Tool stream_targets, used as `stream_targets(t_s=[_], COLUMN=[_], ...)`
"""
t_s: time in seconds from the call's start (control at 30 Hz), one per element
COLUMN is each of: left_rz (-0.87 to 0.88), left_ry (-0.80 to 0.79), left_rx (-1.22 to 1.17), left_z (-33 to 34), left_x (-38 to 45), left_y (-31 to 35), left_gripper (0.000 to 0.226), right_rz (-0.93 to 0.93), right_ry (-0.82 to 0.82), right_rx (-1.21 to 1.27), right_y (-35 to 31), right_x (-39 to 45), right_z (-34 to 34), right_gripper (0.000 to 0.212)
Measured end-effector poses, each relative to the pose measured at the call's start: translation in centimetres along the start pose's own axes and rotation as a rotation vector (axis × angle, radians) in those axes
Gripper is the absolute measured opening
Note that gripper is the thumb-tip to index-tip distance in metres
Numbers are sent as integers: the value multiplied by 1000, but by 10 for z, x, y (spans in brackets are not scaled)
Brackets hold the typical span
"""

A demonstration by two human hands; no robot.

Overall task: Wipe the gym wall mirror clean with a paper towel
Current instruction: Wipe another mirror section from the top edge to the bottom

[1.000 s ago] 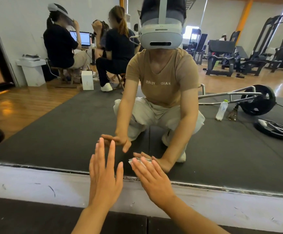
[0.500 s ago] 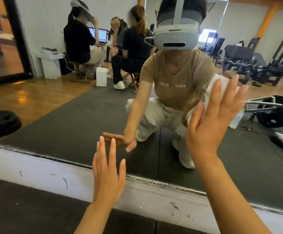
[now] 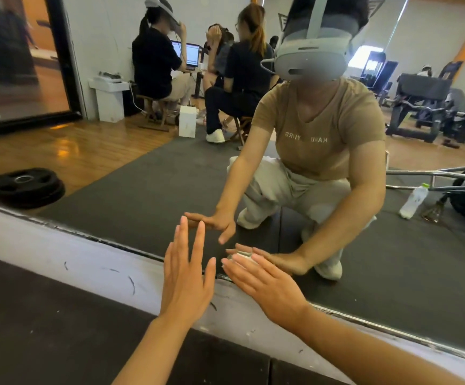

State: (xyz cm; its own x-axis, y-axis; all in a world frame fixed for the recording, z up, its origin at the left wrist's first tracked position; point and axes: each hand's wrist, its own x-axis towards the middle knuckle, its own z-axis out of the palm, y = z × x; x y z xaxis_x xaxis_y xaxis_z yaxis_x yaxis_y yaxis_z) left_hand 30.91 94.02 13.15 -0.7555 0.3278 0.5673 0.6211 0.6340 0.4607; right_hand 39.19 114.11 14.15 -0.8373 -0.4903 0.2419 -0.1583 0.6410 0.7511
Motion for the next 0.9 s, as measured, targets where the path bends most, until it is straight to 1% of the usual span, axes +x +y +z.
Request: stream_targets(t_s=[0.07, 0.1, 0.2, 0.3, 0.4, 0.47, 0.53, 0.57, 0.63, 0.7, 0.77, 0.83, 0.9], left_rz=[3, 8, 17, -27, -145, -172, -208, -227, -250, -259, -238, -206, -202], left_ry=[-9, -14, -5, -16, -6, -5, -14, -24, -66, -120, -134, -124, -122], left_rx=[-18, -20, -11, -62, -138, -160, -184, -190, -193, -200, -180, -146, -134], left_z=[-1, -2, -3, -7, -20, -31, -40, -44, -47, -47, -45, -44, -43], left_x=[1, 2, 2, 5, 13, 18, 20, 20, 18, 15, 13, 13, 13], left_y=[1, 0, -5, -3, 1, 1, -1, -2, -4, -7, -13, -19, -23], left_gripper=[73, 73, 69, 73, 79, 78, 75, 74, 73, 73, 74, 73, 72], right_rz=[-60, -35, 188, 383, 547, 647, 672, 641, 509, 319, 151, 58, -12], right_ry=[19, 75, 300, 413, 526, 598, 628, 607, 503, 339, 144, 9, -72], right_rx=[-77, -109, -76, -35, 57, 102, 170, 187, 186, 173, 143, 106, 44], right_y=[21, 35, 91, 139, 139, 123, 99, 86, 55, 21, -7, -22, -23], right_x=[2, 5, 24, 48, 67, 75, 82, 84, 80, 68, 53, 45, 45], right_z=[-14, -25, -70, -113, -122, -114, -101, -94, -73, -48, -26, -15, -13], right_gripper=[101, 97, 78, 59, 53, 53, 56, 58, 66, 78, 89, 95, 94])
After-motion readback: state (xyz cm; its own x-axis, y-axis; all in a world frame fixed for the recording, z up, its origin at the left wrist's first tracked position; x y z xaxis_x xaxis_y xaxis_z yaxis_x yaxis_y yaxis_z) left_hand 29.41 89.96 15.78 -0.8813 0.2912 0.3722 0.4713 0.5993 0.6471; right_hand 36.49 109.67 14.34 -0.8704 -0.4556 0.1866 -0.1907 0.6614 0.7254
